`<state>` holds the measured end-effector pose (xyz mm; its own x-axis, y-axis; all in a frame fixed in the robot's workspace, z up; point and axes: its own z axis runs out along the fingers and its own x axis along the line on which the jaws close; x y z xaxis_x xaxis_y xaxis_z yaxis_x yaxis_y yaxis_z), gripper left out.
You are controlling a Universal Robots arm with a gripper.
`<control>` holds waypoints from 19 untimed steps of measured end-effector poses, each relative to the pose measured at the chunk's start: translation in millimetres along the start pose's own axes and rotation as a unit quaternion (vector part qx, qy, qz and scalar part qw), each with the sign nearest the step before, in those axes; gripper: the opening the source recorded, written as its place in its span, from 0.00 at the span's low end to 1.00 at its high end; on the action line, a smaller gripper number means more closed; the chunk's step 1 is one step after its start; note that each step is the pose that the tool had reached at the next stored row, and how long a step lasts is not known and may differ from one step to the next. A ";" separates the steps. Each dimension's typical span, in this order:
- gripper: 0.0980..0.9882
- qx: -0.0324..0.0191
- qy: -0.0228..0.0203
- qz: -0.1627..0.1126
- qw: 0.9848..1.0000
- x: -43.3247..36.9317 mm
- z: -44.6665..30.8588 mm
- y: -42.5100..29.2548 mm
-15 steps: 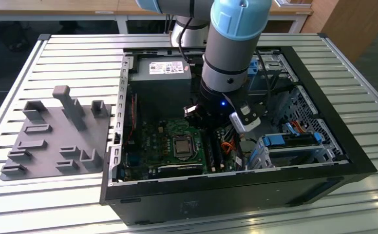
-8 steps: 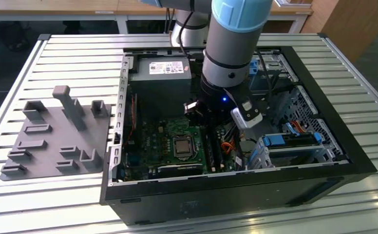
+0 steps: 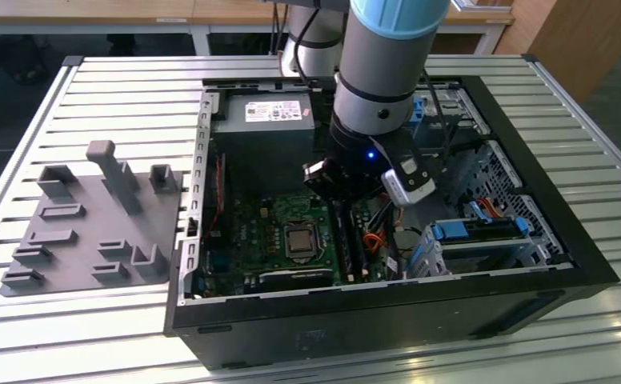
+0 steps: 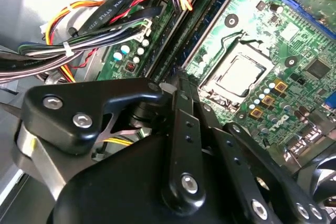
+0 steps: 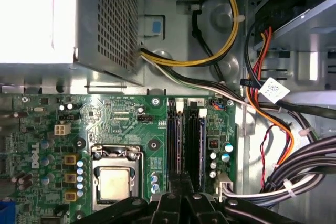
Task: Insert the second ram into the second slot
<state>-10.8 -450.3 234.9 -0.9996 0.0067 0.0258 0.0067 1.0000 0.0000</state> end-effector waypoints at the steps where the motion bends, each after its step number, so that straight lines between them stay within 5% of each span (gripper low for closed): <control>1: 0.04 0.000 0.000 0.000 1.000 0.0 0.0 0.0; 19: 0.01 0.000 0.000 0.000 1.000 -0.4 15.8 -0.1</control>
<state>-10.9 -450.4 219.1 -0.9997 0.0067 0.0255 0.0066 1.0000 -0.0010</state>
